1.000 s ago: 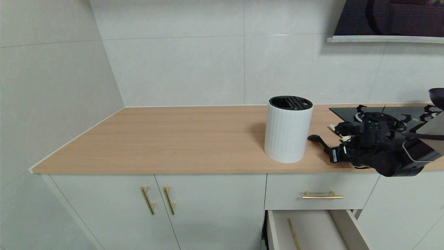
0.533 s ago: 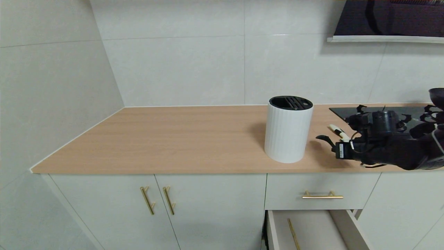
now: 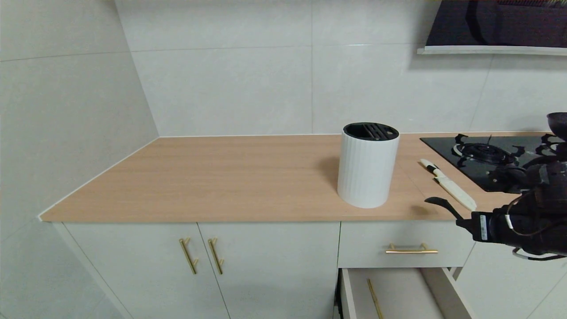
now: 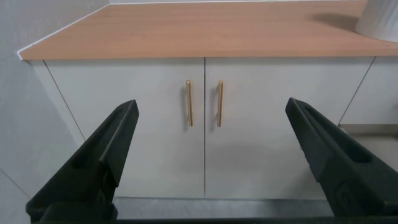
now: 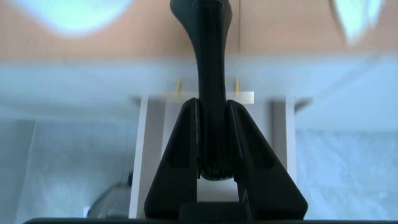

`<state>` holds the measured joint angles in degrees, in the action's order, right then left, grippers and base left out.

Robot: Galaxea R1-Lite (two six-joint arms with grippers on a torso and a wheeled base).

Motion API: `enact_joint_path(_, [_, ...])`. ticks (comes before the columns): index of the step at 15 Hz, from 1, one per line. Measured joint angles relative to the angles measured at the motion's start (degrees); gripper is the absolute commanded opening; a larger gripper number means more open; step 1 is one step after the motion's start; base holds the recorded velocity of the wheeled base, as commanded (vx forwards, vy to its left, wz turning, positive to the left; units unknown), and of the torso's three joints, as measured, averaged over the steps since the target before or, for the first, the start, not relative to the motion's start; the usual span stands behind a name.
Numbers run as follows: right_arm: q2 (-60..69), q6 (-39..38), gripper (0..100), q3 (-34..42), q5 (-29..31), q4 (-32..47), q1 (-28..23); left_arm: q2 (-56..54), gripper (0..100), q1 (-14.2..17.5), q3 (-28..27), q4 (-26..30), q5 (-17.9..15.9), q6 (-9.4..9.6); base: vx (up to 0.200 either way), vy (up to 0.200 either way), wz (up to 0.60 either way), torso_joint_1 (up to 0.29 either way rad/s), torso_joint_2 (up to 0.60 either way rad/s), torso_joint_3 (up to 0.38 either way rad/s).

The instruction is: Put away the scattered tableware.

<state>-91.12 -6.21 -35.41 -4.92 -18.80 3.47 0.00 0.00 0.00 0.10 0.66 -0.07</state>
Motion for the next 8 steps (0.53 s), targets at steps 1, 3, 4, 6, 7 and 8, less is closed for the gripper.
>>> enact_joint_path(1, [1.9, 0.2, 0, 2.1, -0.2, 0.1, 0.3, 0.0, 100, 0.0, 0.0, 0.0, 0.0, 0.02, 0.0, 0.0, 0.0, 0.0, 0.0, 0.0])
enact_joint_path(3, [4.5, 0.4, 0, 4.4, -0.2, 0.1, 1.1, 0.0, 100, 0.0, 0.0, 0.0, 0.0, 0.02, 0.0, 0.0, 0.0, 0.0, 0.0, 0.0])
enact_joint_path(4, [5.0, 0.4, 0, 4.8, -0.2, 0.0, 1.3, 0.0, 100, 0.0, 0.0, 0.0, 0.0, 0.0, 0.0, 0.0, 0.0, 0.0, 0.0, 0.0])
enact_joint_path(6, [5.8, 0.4, 0, 5.2, -0.4, 0.1, 1.7, 0.0, 100, 0.0, 0.0, 0.0, 0.0, 0.0, 0.0, 0.0, 0.0, 0.0, 0.0, 0.0])
enact_joint_path(7, [6.0, 0.9, 0, 5.4, -0.6, 0.1, 1.8, 0.0, 100, 0.0, 0.0, 0.0, 0.0, 0.0, 0.0, 0.0, 0.0, 0.0, 0.0, 0.0])
enact_joint_path(8, [6.1, 1.6, 0, 5.7, -0.7, 0.1, 1.8, 0.0, 100, 0.0, 0.0, 0.0, 0.0, 0.0, 0.0, 0.0, 0.0, 0.0, 0.0, 0.0])
